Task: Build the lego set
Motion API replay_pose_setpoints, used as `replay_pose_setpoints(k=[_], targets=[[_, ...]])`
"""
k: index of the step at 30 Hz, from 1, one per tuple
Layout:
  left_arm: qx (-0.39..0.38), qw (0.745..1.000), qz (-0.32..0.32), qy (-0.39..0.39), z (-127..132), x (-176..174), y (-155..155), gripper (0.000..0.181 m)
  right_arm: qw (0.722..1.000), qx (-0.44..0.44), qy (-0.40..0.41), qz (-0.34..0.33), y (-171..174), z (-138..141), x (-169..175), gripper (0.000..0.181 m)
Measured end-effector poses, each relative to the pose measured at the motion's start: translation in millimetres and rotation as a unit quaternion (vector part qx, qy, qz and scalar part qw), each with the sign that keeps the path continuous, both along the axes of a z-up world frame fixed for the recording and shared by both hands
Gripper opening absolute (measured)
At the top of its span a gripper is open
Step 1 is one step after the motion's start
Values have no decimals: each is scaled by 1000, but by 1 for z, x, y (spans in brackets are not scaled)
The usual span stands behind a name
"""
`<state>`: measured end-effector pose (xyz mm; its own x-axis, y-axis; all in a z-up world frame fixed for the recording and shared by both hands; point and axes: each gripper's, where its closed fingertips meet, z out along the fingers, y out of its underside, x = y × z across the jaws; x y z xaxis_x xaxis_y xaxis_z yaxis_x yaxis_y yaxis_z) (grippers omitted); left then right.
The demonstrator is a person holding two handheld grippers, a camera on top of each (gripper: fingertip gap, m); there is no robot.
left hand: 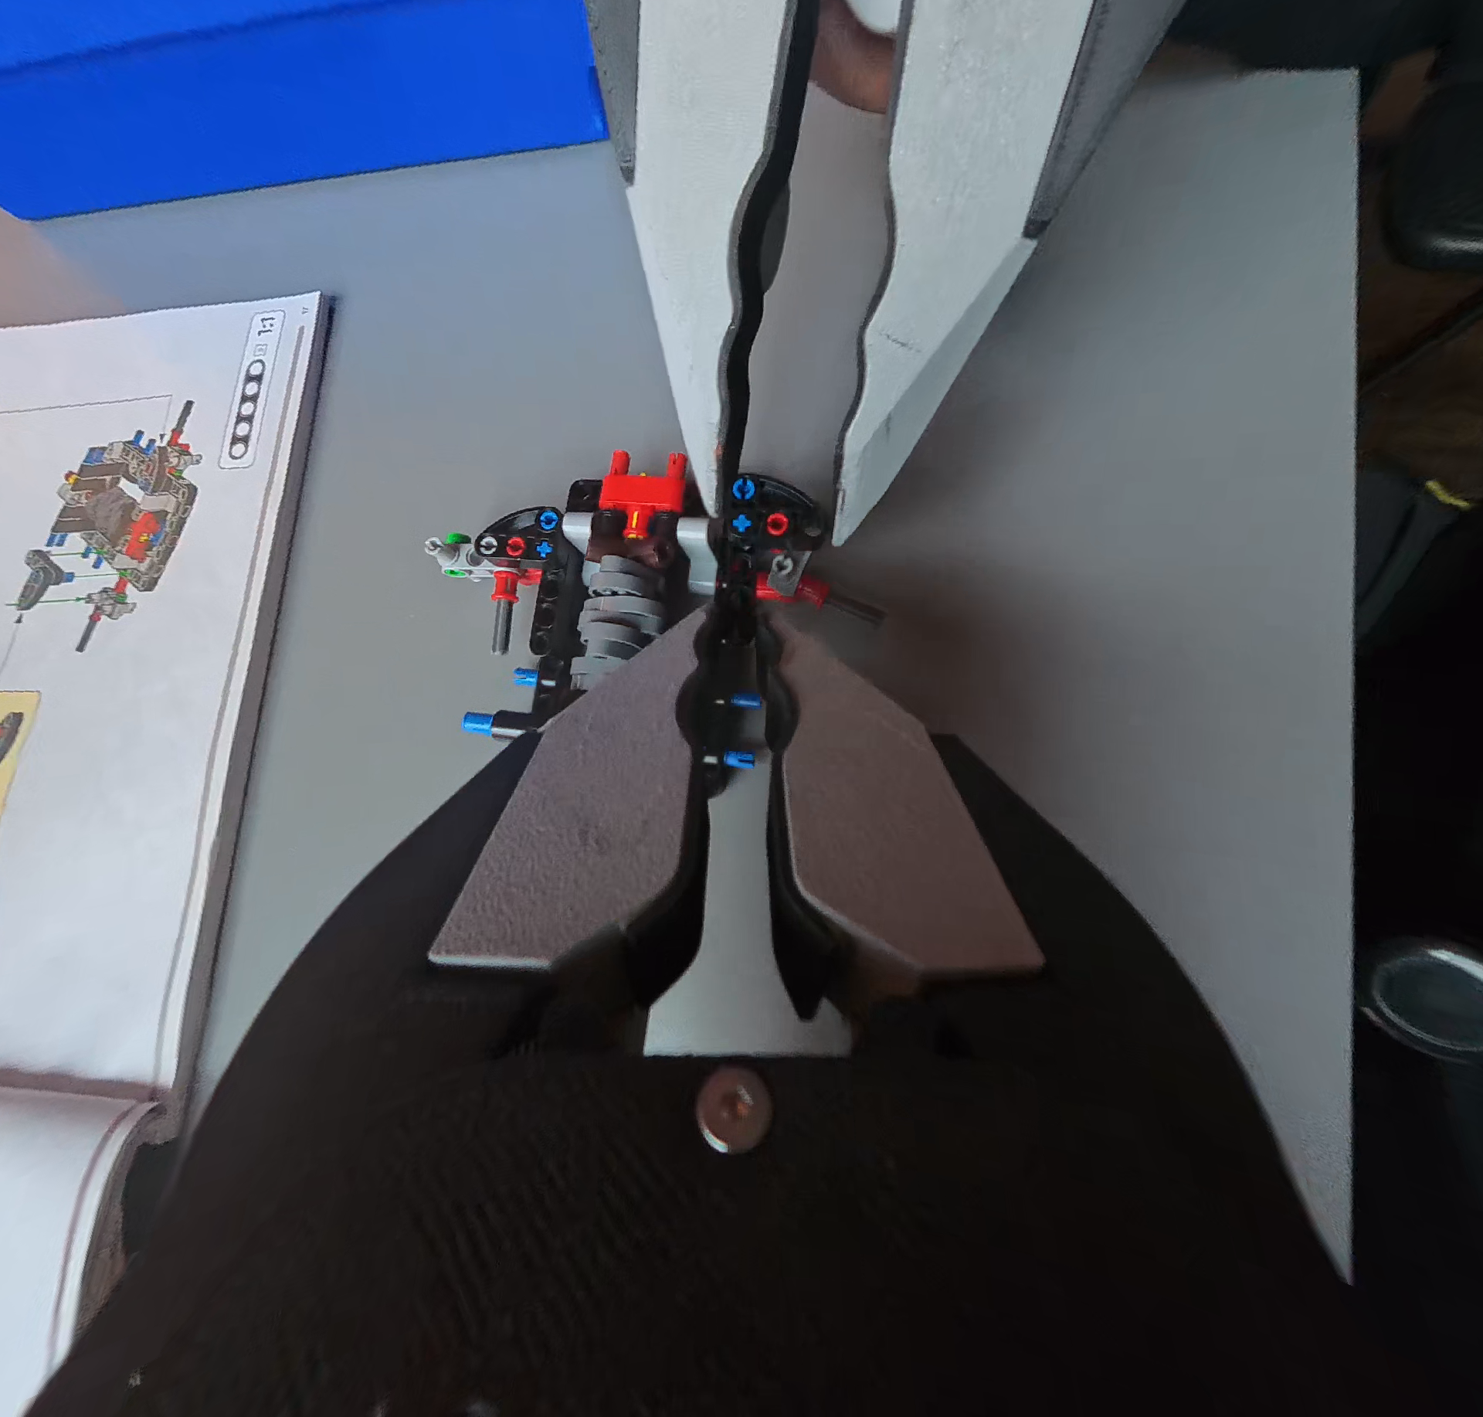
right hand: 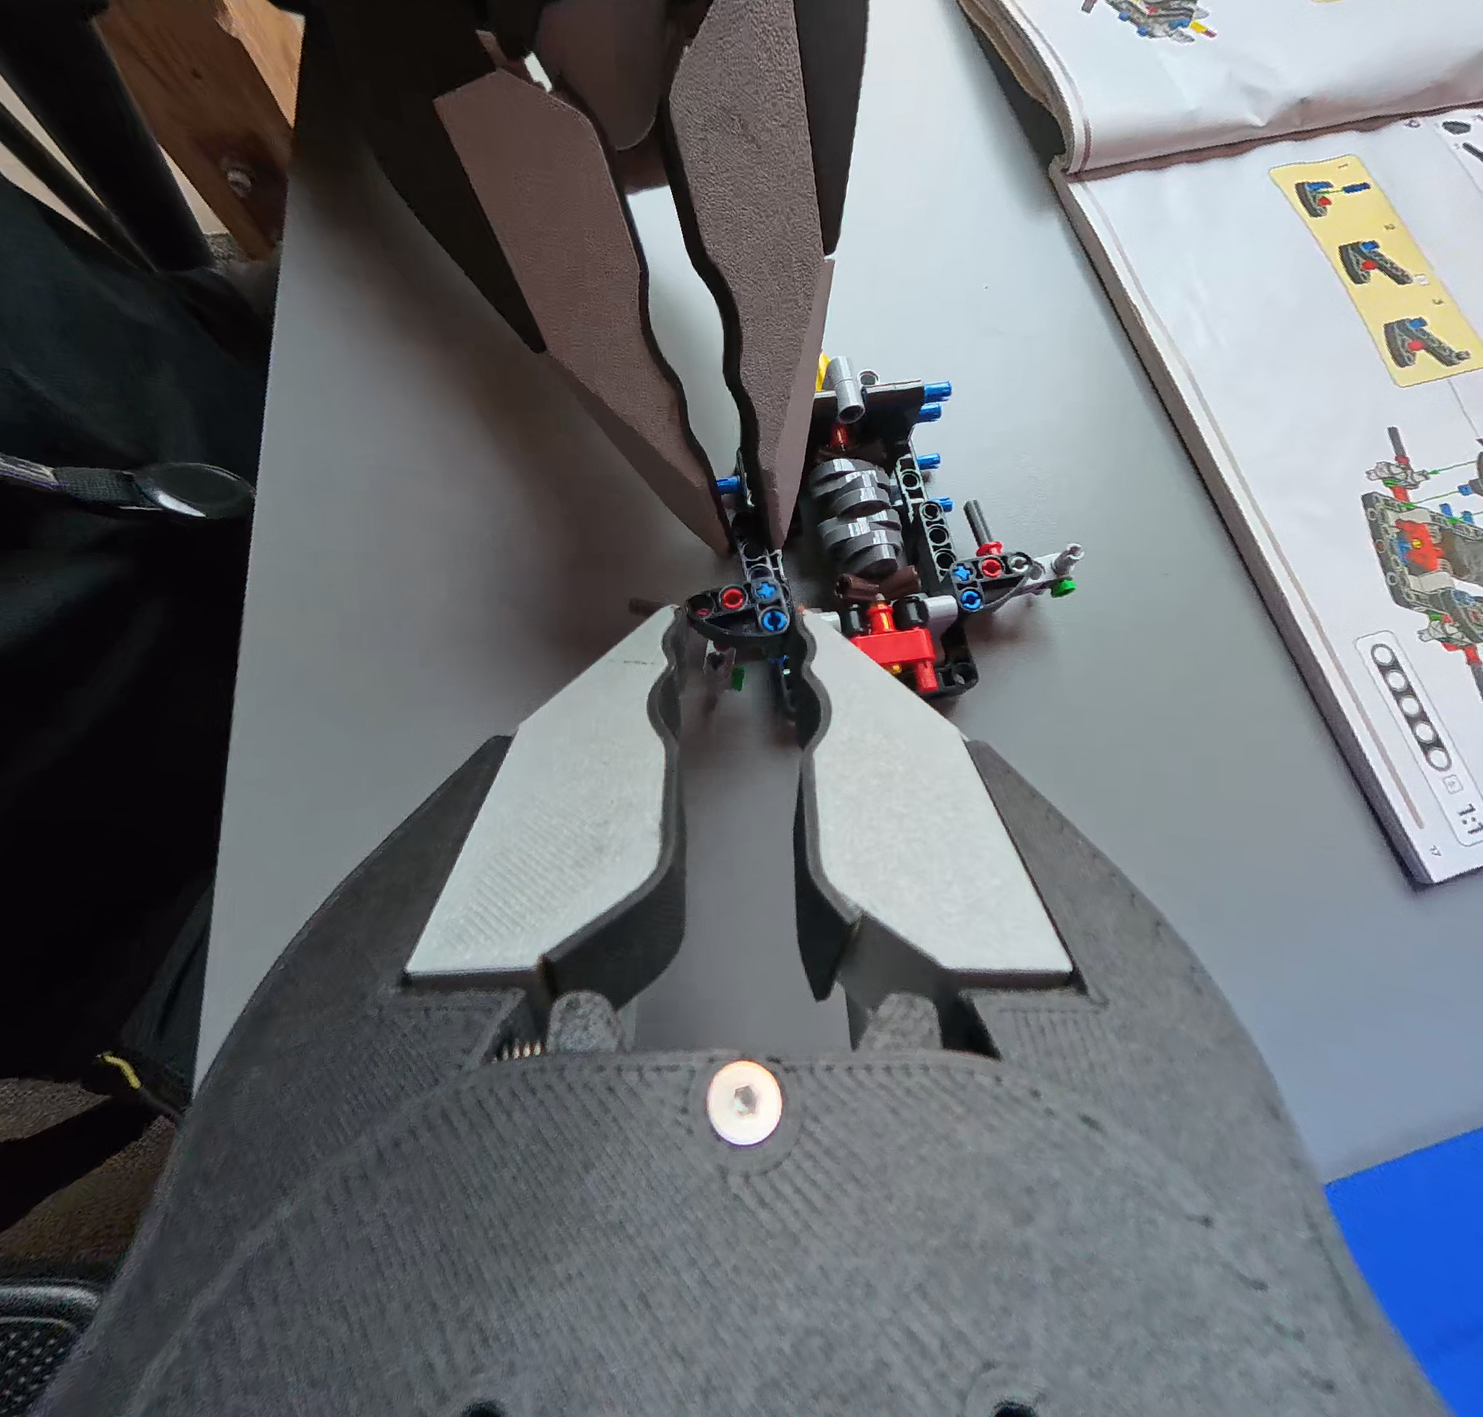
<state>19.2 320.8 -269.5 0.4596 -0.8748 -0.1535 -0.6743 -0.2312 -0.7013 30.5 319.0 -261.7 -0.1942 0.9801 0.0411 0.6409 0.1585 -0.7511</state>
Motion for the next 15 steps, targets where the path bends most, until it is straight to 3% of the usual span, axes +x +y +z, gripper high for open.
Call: replay_pose_setpoints(k=[10,15], targets=[[17,999,-11,26,-5,-3,-2,4,1000,5,20,11,4,2,6,19],[2,1000,-2,18,-9,-5,0,4,998,-37,43,0,14,7,15,25]])
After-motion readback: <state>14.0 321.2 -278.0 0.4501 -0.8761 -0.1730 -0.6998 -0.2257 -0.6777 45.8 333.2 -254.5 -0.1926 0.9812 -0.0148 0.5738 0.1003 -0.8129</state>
